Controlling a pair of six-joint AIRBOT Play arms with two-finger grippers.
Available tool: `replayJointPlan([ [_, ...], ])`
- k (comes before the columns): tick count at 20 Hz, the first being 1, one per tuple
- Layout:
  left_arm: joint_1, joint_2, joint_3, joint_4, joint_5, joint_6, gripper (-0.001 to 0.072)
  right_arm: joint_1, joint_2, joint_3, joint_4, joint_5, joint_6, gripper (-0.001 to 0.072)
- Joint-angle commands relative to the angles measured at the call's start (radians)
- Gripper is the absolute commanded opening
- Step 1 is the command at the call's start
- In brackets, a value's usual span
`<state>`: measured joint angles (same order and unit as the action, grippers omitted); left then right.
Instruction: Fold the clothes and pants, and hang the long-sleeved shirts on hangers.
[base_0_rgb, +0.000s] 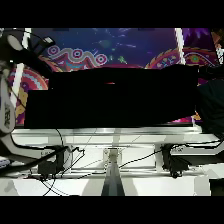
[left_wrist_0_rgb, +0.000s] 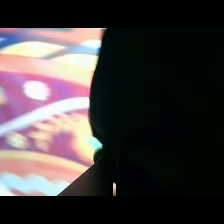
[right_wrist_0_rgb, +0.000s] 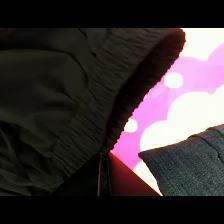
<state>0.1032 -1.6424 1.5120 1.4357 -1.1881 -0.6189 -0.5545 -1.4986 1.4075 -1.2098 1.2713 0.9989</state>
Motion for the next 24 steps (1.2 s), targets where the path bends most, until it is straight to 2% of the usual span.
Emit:
replayJointPlan([
  [1,-0.007,-0.084,0.002,0.045,0.41,-0.058,0.001,0.0,-0.001,0.001,0.001,-0.016,0.001,0.0014],
  [3,-0.009,-0.082,0.002,0.045,0.588,-0.058,0.0024,0.0,-0.001,0.001,0.004,-0.016,0.002,0.0014],
  [4,-0.012,-0.082,0.002,0.045,0.628,-0.058,0.0255,0.0,-0.001,0.001,0.008,-0.016,0.002,0.0014],
  [5,-0.016,-0.082,0.002,0.045,0.642,-0.066,0.0659,0.0,-0.001,0.001,0.009,-0.015,0.002,0.0014],
  [6,-0.017,-0.08,0.002,0.045,0.642,-0.119,0.0702,0.0,-0.001,0.001,0.009,-0.015,0.002,0.0014],
  [9,-0.011,-0.043,0.002,0.047,0.558,-0.413,0.0694,0.0,-0.001,0.001,0.009,-0.014,0.002,0.0014],
  [10,-0.005,-0.028,0.002,0.048,0.49,-0.452,0.0632,0.0,-0.001,0.001,0.009,-0.014,0.002,0.0014],
  [11,-0.005,-0.018,0.002,0.05,0.406,-0.454,0.0554,0.0,-0.001,0.001,0.008,-0.015,0.002,0.0014],
  [12,-0.006,-0.014,0.002,0.051,0.294,-0.451,0.0547,0.0,-0.001,0.001,0.008,-0.015,0.002,0.0014],
  [14,-0.023,-0.022,0.0,0.047,0.066,-0.454,0.0579,0.0,-0.001,0.001,0.008,-0.015,0.002,0.0014],
  [15,-0.033,-0.032,0.0,0.044,-0.021,-0.494,0.0658,0.0,-0.001,0.001,0.008,-0.015,0.002,0.0014],
  [16,-0.043,-0.042,-0.001,0.045,-0.065,-0.576,0.0714,0.0,-0.001,0.001,0.008,-0.015,0.002,0.0014],
  [19,-0.06,-0.069,-0.002,0.045,-0.086,-0.797,0.0712,0.0,-0.001,0.001,0.008,-0.015,0.002,0.0014],
  [24,-0.061,-0.09,-0.002,0.044,-0.088,-0.991,0.0709,0.0,-0.001,0.001,0.008,-0.015,0.002,0.0014],
])
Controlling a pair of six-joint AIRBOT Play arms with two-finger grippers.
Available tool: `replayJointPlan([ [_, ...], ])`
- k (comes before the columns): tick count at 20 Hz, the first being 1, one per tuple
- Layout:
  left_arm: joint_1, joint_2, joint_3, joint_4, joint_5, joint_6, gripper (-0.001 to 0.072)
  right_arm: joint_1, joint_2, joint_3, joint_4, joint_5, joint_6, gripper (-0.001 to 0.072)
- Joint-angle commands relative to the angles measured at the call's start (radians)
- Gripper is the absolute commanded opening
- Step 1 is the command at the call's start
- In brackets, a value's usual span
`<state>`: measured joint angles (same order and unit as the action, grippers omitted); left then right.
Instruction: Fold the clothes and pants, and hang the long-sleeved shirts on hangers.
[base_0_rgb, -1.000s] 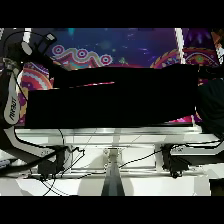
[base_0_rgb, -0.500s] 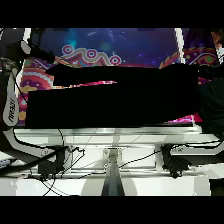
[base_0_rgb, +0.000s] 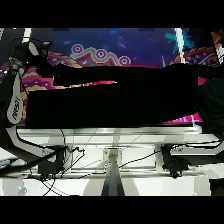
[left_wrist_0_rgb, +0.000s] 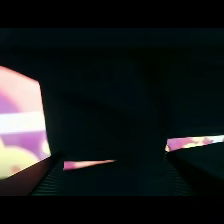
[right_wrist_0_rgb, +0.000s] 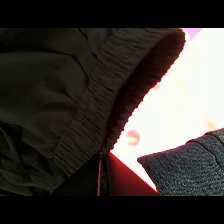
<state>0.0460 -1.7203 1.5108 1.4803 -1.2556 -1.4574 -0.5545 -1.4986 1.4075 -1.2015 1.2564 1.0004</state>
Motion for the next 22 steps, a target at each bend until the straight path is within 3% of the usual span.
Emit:
replayJointPlan([
  [1,-0.004,-0.018,0.0,0.0,-0.003,-0.18,0.0709,0.0,-0.001,0.001,0.0,0.0,0.0,0.0014],
  [4,-0.004,-0.031,0.0,-0.006,0.053,-0.266,0.0709,0.0,-0.001,0.001,0.0,0.0,0.0,0.0014],
  [10,-0.007,-0.093,0.0,-0.209,0.164,-0.268,0.0694,0.0,-0.001,0.001,0.0,0.0,0.0,0.0014],
  [11,-0.008,-0.106,0.0,-0.21,0.169,-0.268,0.0593,0.0,-0.001,0.001,0.0,0.0,0.0,0.0014],
  [14,-0.002,-0.12,0.001,-0.209,0.169,-0.242,0.0097,0.0,-0.001,0.001,0.0,-0.004,0.0,0.0014],
  [15,0.002,-0.117,0.008,-0.21,0.169,-0.219,0.0013,0.0,-0.001,0.001,0.0,-0.01,0.0,0.0014],
  [19,0.04,-0.083,0.118,-0.21,0.108,-0.133,0.0012,0.0,-0.001,0.001,0.0,-0.052,0.0,0.0014],
  [22,0.113,-0.035,0.219,-0.211,-0.006,-0.127,0.0012,0.0,-0.002,0.001,0.0,-0.102,0.0,0.0014],
])
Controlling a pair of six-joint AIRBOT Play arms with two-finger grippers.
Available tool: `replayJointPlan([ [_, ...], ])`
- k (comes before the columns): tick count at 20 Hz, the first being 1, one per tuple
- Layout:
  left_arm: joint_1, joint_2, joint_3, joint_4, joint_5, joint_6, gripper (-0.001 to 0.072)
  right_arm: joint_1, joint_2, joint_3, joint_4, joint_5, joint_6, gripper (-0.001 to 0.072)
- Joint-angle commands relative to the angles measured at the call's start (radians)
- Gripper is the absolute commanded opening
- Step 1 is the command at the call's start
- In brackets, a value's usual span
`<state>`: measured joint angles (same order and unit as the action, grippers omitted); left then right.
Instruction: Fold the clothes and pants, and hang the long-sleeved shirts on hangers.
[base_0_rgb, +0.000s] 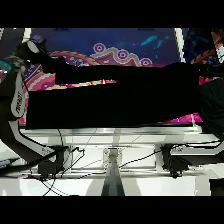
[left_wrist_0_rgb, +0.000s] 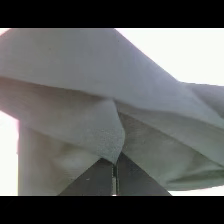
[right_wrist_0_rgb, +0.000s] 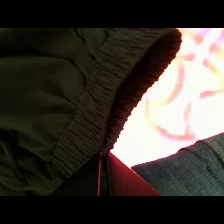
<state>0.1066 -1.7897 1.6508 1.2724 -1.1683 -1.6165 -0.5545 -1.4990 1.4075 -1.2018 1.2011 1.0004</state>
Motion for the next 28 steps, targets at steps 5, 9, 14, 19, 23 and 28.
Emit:
replayJointPlan([
  [5,0.246,0.069,0.098,-0.003,-0.299,0.138,0.0012,0.0,-0.033,-0.004,0.001,-0.065,0.003,0.0014],
  [9,0.361,0.068,0.098,-0.079,-0.275,0.256,0.0012,0.0,-0.045,-0.01,0.001,-0.069,0.012,0.0014],
  [14,0.365,0.069,0.098,-0.102,-0.243,0.501,0.001,0.0,-0.045,-0.01,0.005,-0.069,0.013,0.0014],
  [19,0.291,0.129,0.099,0.037,-0.058,0.63,0.0009,0.0,-0.045,-0.01,0.02,-0.069,0.012,0.0014],
  [23,0.204,0.256,0.099,0.206,0.198,0.632,0.0008,0.0,-0.045,-0.01,0.02,-0.068,0.012,0.0014],
  [28,0.212,0.304,0.007,0.376,0.193,0.509,0.0006,0.0,-0.045,-0.01,0.02,-0.068,0.012,0.0014],
])
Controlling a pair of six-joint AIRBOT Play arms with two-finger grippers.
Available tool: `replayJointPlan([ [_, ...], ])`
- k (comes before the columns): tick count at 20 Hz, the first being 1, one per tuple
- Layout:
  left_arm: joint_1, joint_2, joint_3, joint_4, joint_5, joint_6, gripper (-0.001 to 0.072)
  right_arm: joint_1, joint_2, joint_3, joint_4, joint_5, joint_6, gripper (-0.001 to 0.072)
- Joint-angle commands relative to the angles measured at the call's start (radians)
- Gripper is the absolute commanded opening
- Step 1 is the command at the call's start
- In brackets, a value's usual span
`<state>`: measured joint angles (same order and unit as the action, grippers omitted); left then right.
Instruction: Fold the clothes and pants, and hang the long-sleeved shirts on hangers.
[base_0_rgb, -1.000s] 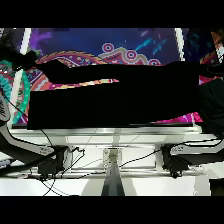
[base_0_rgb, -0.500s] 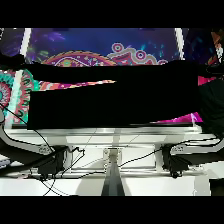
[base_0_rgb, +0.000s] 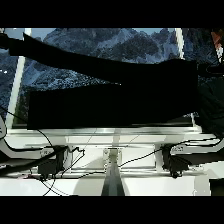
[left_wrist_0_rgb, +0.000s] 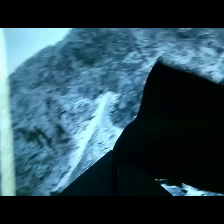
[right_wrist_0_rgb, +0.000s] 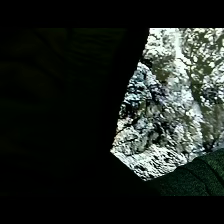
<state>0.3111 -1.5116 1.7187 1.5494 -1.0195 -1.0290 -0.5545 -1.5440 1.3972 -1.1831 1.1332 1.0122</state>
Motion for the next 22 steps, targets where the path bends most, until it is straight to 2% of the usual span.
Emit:
replayJointPlan([
  [1,0.023,0.026,-0.145,0.1,0.08,-0.12,0.0006,0.0,0.0,0.0,0.002,0.0,0.0,0.0014],
  [4,0.034,0.026,-0.374,0.1,0.222,-0.154,0.0008,0.0,0.0,0.0,0.002,-0.001,0.0,0.0014],
  [6,0.034,0.016,-0.475,0.1,0.263,-0.154,0.001,0.0,0.0,0.0,0.002,-0.002,0.0,0.0014],
  [8,0.039,-0.01,-0.521,0.101,0.209,-0.154,0.0011,0.0,0.0,0.0,0.002,-0.002,0.0,0.0014],
  [12,0.054,-0.072,-0.529,0.174,0.013,-0.154,0.0027,0.0,0.0,0.0,0.002,-0.001,0.0,0.0014],
  [13,0.053,-0.073,-0.528,0.19,-0.005,-0.155,0.0216,0.0,0.0,0.0,0.002,-0.001,0.0,0.0014],
  [14,0.052,-0.072,-0.523,0.191,-0.001,-0.185,0.0582,0.0,0.0,0.0,0.002,-0.002,0.0,0.0014],
  [15,0.052,-0.072,-0.506,0.195,0.023,-0.264,0.0711,0.0,0.0,0.0,0.002,-0.003,0.0,0.0014],
  [16,0.052,-0.072,-0.478,0.193,0.043,-0.325,0.0711,0.0,0.0,0.0,0.002,-0.006,0.0,0.0014],
  [19,0.052,-0.073,-0.38,0.163,0.129,-0.436,0.0709,0.0,0.0,0.0,0.002,-0.031,0.0,0.0014],
  [22,0.065,-0.098,-0.313,-0.024,0.217,-0.455,0.0696,0.0,0.0,0.0,0.002,-0.049,0.0,0.0014],
])
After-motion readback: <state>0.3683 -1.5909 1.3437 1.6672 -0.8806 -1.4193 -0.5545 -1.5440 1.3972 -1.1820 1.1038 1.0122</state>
